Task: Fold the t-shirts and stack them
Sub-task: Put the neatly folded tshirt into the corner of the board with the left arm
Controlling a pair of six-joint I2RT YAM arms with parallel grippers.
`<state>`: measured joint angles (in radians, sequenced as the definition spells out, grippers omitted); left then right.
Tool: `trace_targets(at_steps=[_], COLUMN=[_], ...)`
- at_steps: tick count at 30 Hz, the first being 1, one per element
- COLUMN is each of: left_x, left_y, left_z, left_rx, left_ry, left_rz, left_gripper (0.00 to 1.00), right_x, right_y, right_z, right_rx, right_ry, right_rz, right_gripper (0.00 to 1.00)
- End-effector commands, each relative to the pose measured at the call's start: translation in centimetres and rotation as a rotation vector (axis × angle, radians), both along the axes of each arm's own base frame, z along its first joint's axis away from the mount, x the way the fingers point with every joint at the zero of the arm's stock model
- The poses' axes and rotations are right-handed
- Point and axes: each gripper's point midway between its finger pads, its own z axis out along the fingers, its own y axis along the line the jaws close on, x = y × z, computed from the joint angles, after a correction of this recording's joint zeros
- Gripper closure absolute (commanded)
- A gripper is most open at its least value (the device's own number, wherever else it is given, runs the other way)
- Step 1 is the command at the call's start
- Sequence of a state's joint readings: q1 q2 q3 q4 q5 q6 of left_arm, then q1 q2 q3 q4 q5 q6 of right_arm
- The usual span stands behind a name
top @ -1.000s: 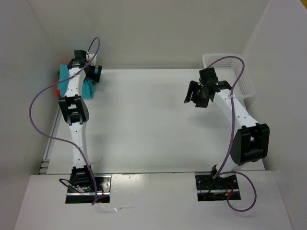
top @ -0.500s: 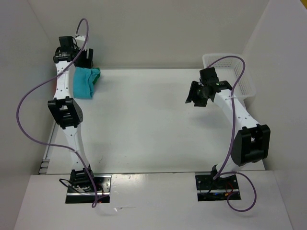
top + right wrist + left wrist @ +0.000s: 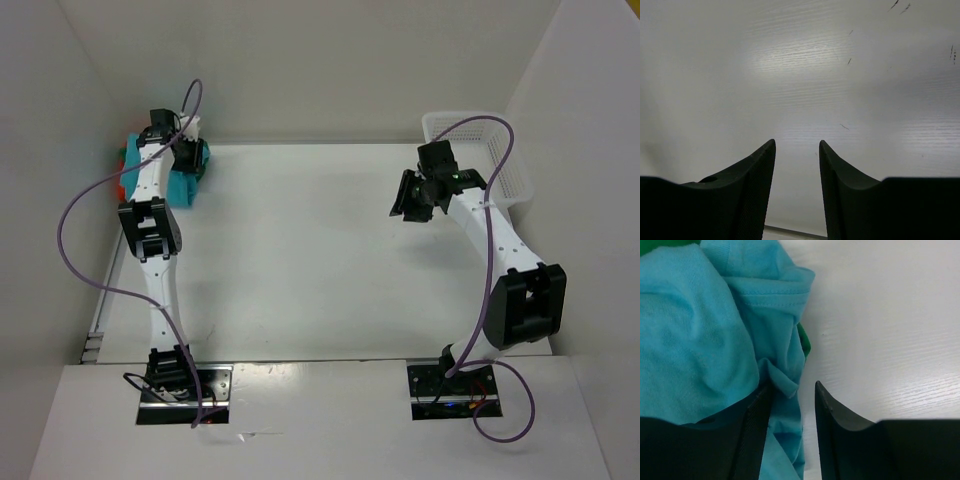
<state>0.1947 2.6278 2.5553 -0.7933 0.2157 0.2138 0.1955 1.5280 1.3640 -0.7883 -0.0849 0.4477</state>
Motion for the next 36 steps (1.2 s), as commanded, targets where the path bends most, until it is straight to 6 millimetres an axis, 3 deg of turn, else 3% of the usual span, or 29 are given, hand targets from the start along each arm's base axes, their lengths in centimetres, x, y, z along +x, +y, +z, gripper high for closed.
trace_targets(at_steps=[1, 2, 3, 4, 6, 7, 9, 10, 11, 12, 13, 14, 15, 17, 18, 21, 22, 24, 25, 29, 36], left_x=[0.7, 0.9, 0.7, 0.7, 0.7, 0.3, -0.5, -1.7, -2.4, -4.2, -5.1, -6.5, -9.0, -11.6, -14.8, -19.7, -22.2, -25.2, -27.2, -29.8, -30.3], left_y=[0.5, 0.1, -0.1, -0.4, -1.8, -3.1, -3.9, -4.2, -4.4, -4.8, -5.0, -4.6, -4.4, -3.0, -3.1, -2.5, -2.4, -3.0, -3.7, -6.7, -6.6], left_z=[2.2, 3.4, 4.0, 6.2, 9.2, 12.2, 15.5, 18.5, 20.0, 23.7, 24.5, 21.8, 24.8, 23.7, 21.3, 18.6, 15.0, 14.1, 11.4, 11.9, 13.6], left_rx=[0.017, 0.005, -0.005, -0.016, -0.048, -0.067, -0.071, -0.082, -0.089, -0.089, -0.095, -0.106, -0.086, -0.011, 0.011, 0.053, 0.037, 0.028, 0.010, -0.087, -0.058], left_ry=[-0.054, -0.078, -0.082, -0.117, -0.167, -0.210, -0.256, -0.289, -0.309, -0.359, -0.368, -0.301, -0.354, -0.350, -0.287, -0.191, -0.096, -0.085, -0.022, -0.056, -0.108], left_rz=[-0.015, -0.028, -0.037, -0.037, -0.065, -0.083, -0.081, -0.066, -0.057, -0.052, -0.046, -0.030, -0.016, 0.020, 0.029, 0.065, 0.081, 0.068, 0.047, -0.047, -0.049], left_gripper=[0.52, 0.49, 0.39, 0.33, 0.21, 0.10, 0.00, 0.00, 0.00, 0.00, 0.00, 0.00, 0.00, 0.00, 0.00, 0.00, 0.00, 0.00, 0.00, 0.00, 0.00], right_x=[-0.3, -0.3, -0.3, -0.2, -0.5, -0.5, -0.9, -1.4, -1.7, -2.1, -2.3, -2.9, -3.5, -4.6, -5.2, -5.8, -6.1, -6.1, -5.9, -5.4, -5.1], right_y=[-0.6, -0.6, -0.6, -0.8, -1.3, -1.5, -2.4, -2.9, -3.6, -3.9, -4.2, -4.4, -4.5, -5.1, -5.2, -5.2, -5.3, -5.5, -5.5, -5.1, -4.9], right_z=[2.1, 2.1, 2.4, 2.4, 2.9, 3.2, 3.9, 3.5, 3.7, 4.1, 4.0, 3.8, 3.1, 3.2, 2.3, 2.3, 2.5, 3.0, 3.4, 4.4, 4.7], right_rx=[-0.011, -0.011, -0.011, -0.019, -0.035, -0.043, -0.079, -0.108, -0.142, -0.158, -0.170, -0.187, -0.191, -0.196, -0.199, -0.166, -0.171, -0.170, -0.172, -0.159, -0.149], right_ry=[-0.038, -0.038, -0.040, -0.042, -0.055, -0.066, -0.087, -0.064, -0.071, -0.077, -0.068, -0.064, -0.046, -0.058, -0.045, -0.056, -0.066, -0.089, -0.113, -0.157, -0.176], right_rz=[-0.011, -0.011, -0.011, -0.018, -0.031, -0.039, -0.058, -0.059, -0.064, -0.065, -0.071, -0.050, -0.048, -0.047, -0.045, -0.035, -0.026, -0.019, -0.013, 0.012, 0.016], right_gripper=[0.54, 0.54, 0.54, 0.54, 0.49, 0.45, 0.32, 0.25, 0.10, 0.06, 0.02, 0.00, 0.00, 0.00, 0.00, 0.00, 0.00, 0.00, 0.00, 0.00, 0.00])
